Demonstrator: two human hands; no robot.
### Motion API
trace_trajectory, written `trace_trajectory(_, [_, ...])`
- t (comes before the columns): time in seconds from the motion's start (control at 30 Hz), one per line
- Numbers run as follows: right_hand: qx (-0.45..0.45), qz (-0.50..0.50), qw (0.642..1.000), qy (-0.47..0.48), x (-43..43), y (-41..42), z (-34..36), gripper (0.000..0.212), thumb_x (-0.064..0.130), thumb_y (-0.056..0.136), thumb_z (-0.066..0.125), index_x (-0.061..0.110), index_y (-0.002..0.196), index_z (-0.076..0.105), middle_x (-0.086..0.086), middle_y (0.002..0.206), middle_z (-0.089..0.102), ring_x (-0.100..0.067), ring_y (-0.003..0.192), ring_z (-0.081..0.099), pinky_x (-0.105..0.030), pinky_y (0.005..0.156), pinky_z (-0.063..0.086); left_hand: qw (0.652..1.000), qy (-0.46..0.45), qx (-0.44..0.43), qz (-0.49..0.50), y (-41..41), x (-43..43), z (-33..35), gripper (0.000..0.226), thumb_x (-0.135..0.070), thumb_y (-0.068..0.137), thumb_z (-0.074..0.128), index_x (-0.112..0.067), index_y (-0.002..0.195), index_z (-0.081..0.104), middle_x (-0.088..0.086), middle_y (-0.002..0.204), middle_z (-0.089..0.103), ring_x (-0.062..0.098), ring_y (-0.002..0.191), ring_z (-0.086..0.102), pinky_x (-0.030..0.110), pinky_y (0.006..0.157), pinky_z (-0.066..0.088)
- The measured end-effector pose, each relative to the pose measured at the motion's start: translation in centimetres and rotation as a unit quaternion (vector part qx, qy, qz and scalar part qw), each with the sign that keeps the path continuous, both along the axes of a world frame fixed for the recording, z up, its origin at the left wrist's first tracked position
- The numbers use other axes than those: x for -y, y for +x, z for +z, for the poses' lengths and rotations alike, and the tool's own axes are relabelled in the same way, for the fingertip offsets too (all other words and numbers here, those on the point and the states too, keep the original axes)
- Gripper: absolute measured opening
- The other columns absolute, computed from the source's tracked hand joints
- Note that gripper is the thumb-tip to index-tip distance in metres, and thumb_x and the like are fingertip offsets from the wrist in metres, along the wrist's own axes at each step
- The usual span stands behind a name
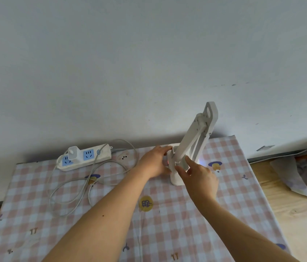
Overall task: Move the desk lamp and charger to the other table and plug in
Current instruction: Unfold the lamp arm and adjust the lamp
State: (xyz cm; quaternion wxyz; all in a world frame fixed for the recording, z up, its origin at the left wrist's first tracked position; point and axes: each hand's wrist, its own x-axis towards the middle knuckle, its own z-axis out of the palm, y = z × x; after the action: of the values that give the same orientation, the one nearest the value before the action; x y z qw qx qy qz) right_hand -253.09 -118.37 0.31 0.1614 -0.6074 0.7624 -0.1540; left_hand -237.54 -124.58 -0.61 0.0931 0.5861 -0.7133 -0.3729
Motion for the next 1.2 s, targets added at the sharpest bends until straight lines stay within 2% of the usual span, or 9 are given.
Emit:
trace_trajectory(0.2, [-0.006,-0.005,0.999,-0.044,-0.5,0.0,0.6,0.035,0.053,0.083,0.061,0.031,0.11,0.066,0.005,0.069,0.067,-0.023,0.067,0.061,-0.033,0.06,0.05,0.999,0.006,0.034,0.007,0.4,-0.5,0.2,0.077,-0.027,0.07,0.079,-0.03,0.138,0.043,-0.001,0.122,0.053,0.022,0.104,0.057,0.031,0.083,0.047])
trace_trajectory(0.3, [0.013,0.02,0.986,-0.164,-1.2,0.9,1.1,0.014,0.033,0.08,0.074,0.02,0.081,0.067,0.008,0.053,0.052,-0.019,0.042,0.047,-0.028,0.042,0.042,0.997,-0.042,0.04,0.051,2.2,-1.3,0.5,0.055,-0.029,0.08,0.069,-0.025,0.131,0.05,-0.002,0.121,0.057,0.019,0.106,0.057,0.03,0.082,0.045])
trace_trajectory(0.37, [0.025,0.073,0.976,-0.205,-1.3,2.2,1.6,0.017,0.021,0.079,0.075,0.018,0.069,0.062,0.013,0.051,0.041,-0.014,0.038,0.038,-0.024,0.038,0.038,0.989,-0.089,0.047,0.107,3.9,-2.2,0.6,0.039,-0.024,0.084,0.061,-0.023,0.123,0.057,-0.003,0.116,0.06,0.017,0.103,0.058,0.03,0.082,0.046])
trace_trajectory(0.43, [0.031,0.137,0.969,-0.203,-1.0,3.7,1.9,0.017,0.019,0.081,0.073,0.016,0.069,0.061,0.012,0.053,0.05,-0.014,0.039,0.044,-0.027,0.038,0.044,0.975,-0.146,0.07,0.154,5.8,-3.1,0.7,0.028,-0.019,0.087,0.057,-0.02,0.115,0.06,-0.001,0.113,0.06,0.018,0.099,0.058,0.028,0.078,0.046])
trace_trajectory(0.6, [0.0,0.263,0.964,-0.045,0.4,7.4,1.7,0.018,0.03,0.09,0.056,0.021,0.102,0.066,0.004,0.101,0.068,-0.021,0.078,0.066,-0.032,0.065,0.053,0.927,-0.227,0.194,0.227,11.7,-6.3,0.0,0.03,-0.014,0.077,0.063,-0.01,0.106,0.062,0.01,0.104,0.059,0.03,0.095,0.056,0.04,0.075,0.049])
trace_trajectory(0.8, [-0.078,0.42,0.896,0.12,0.7,10.9,-0.2,0.064,0.045,0.08,0.066,0.036,0.138,0.04,0.007,0.147,0.036,-0.019,0.128,0.044,-0.039,0.087,0.05,0.928,-0.09,0.232,0.278,14.7,-9.5,-2.3,0.072,-0.044,0.086,0.055,-0.012,0.144,0.03,0.008,0.149,0.034,0.027,0.131,0.038,0.041,0.104,0.036])
trace_trajectory(0.9, [-0.083,0.438,0.886,0.129,0.9,12.5,-1.1,0.067,0.042,0.08,0.067,0.035,0.14,0.037,0.004,0.151,0.03,-0.021,0.13,0.042,-0.038,0.09,0.048,0.922,-0.118,0.238,0.283,15.2,-9.8,-2.6,0.065,-0.043,0.085,0.056,-0.016,0.14,0.036,0.006,0.141,0.043,0.025,0.122,0.046,0.039,0.099,0.04])
trace_trajectory(1.07, [-0.065,0.388,0.919,0.039,2.0,14.3,-0.7,0.06,0.028,0.085,0.06,0.032,0.14,0.036,0.003,0.15,0.03,-0.024,0.128,0.043,-0.037,0.083,0.052,0.94,-0.129,0.248,0.197,16.7,-11.0,-2.9,0.044,-0.05,0.085,0.05,-0.022,0.119,0.051,-0.002,0.114,0.054,0.02,0.107,0.053,0.033,0.092,0.044])
trace_trajectory(1.2, [-0.105,0.381,0.918,0.024,3.4,15.0,-0.4,0.09,0.038,0.081,0.066,0.03,0.15,0.009,-0.003,0.161,0.0,-0.027,0.144,0.015,-0.039,0.111,0.031,0.959,-0.124,0.217,0.134,18.1,-10.6,-2.6,0.03,-0.025,0.09,0.053,-0.02,0.12,0.055,0.0,0.116,0.051,0.02,0.106,0.051,0.034,0.082,0.05])
